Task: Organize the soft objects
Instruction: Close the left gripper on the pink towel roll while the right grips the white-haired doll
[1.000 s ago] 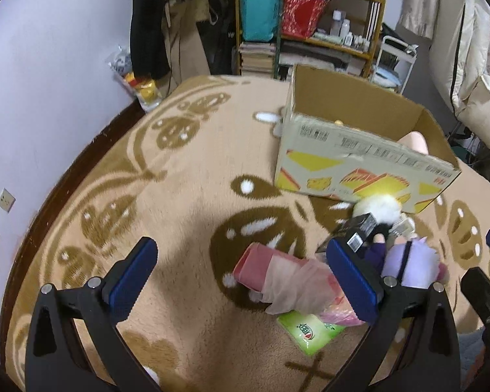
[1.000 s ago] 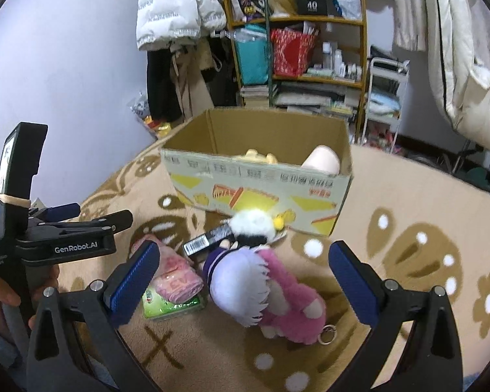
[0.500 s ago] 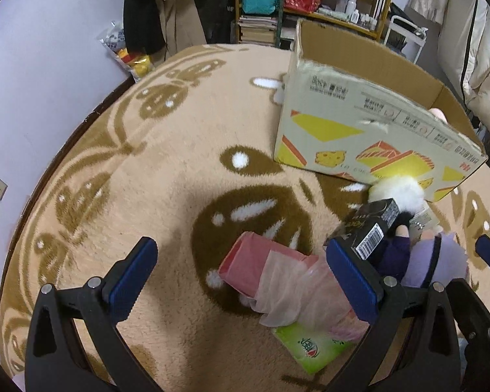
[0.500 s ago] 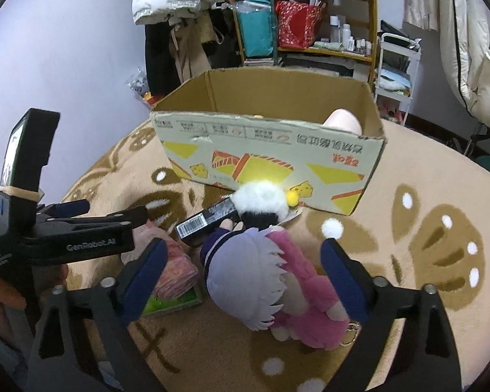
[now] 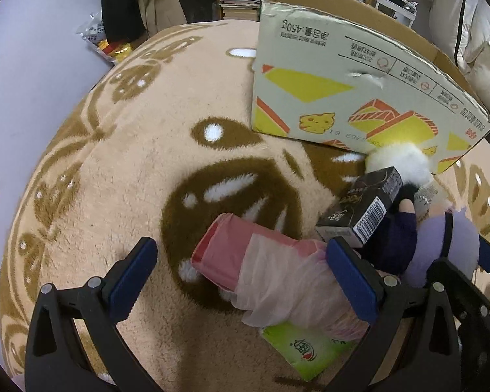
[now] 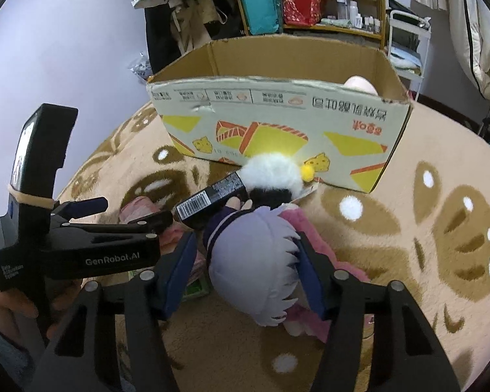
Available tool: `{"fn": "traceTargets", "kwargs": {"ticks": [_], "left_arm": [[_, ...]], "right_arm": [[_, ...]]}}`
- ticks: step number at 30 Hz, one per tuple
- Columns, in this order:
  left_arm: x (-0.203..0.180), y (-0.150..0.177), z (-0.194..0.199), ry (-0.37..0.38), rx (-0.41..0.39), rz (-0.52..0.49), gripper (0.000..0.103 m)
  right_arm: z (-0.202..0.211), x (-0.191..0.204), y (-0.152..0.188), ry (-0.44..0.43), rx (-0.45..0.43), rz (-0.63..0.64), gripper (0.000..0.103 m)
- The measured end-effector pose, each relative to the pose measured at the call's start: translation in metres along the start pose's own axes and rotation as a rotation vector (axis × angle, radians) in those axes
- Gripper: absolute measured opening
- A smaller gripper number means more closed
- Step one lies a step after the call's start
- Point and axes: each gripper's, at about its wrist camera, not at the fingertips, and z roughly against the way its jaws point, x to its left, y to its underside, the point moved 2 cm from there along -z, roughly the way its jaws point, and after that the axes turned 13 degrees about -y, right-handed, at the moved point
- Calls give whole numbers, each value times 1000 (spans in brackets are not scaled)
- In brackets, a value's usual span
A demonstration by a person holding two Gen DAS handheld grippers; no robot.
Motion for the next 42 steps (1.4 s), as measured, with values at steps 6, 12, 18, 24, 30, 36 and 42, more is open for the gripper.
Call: {"fn": "traceTargets", "kwargs": {"ticks": [6, 12, 18, 24, 30, 36, 42], "left_arm": [[6, 3, -14, 76, 72, 63, 102], [8, 4, -23, 112, 120, 110, 103], [-7, 7, -33, 49, 152, 31, 103], [-29, 12, -32, -39, 122, -87, 99], [-28, 18, -17, -40, 97, -67, 77], [-17, 19, -3, 6, 89, -1, 56], [-3, 16, 4, 83, 58, 32, 38]], "right_arm": [[-3, 1, 0, 5, 3, 4, 64], [-5, 1, 0, 4, 6, 2, 64], [-5, 1, 0, 5, 6, 2, 64], [-5, 1, 0, 3, 6, 1, 64], [-5, 0, 0, 5, 8, 2, 64], [-5, -1, 0, 5, 9, 1, 64], [-3, 0, 1, 8, 16, -2, 62]]}}
